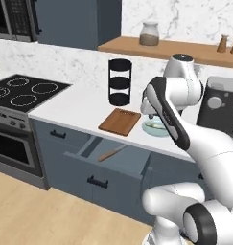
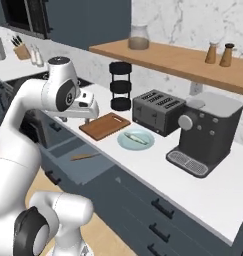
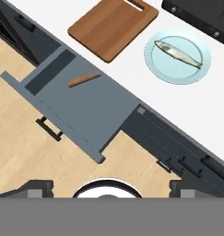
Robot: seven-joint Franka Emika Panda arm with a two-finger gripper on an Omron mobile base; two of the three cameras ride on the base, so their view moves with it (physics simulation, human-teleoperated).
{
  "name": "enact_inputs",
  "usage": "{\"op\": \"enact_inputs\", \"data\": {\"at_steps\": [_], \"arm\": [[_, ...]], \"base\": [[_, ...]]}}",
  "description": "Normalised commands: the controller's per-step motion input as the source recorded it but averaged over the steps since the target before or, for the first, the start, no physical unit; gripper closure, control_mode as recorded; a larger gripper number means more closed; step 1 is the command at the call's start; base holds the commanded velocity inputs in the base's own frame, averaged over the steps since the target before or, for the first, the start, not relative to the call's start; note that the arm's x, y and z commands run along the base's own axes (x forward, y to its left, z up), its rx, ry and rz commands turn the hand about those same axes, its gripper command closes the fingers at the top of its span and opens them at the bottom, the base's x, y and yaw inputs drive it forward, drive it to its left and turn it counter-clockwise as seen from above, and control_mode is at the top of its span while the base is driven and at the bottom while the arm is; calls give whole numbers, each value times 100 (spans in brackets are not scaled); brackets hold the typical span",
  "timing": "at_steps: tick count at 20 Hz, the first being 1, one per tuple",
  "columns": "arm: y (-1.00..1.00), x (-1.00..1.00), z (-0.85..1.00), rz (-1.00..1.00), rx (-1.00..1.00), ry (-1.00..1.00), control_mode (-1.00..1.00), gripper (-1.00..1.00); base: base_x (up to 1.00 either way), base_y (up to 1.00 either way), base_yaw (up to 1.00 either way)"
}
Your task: Pick up the knife from the drawer and place it on the cutting board. Then place the meat from the plate to the cutting board.
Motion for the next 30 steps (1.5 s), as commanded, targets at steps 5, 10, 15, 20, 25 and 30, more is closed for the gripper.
{"op": "enact_inputs", "data": {"at_steps": [5,10,15,20,25,30], "arm": [[0,0,0,0,0,0,100,-100],[0,0,0,0,0,0,100,-100],[0,0,0,0,0,0,100,-100],[0,0,0,0,0,0,100,-100],[0,0,0,0,0,0,100,-100],[0,0,0,0,0,0,100,-100]], "base": [[28,-58,27],[37,-31,21],[26,-45,21],[28,-23,19],[32,-6,16],[9,-1,10]]}}
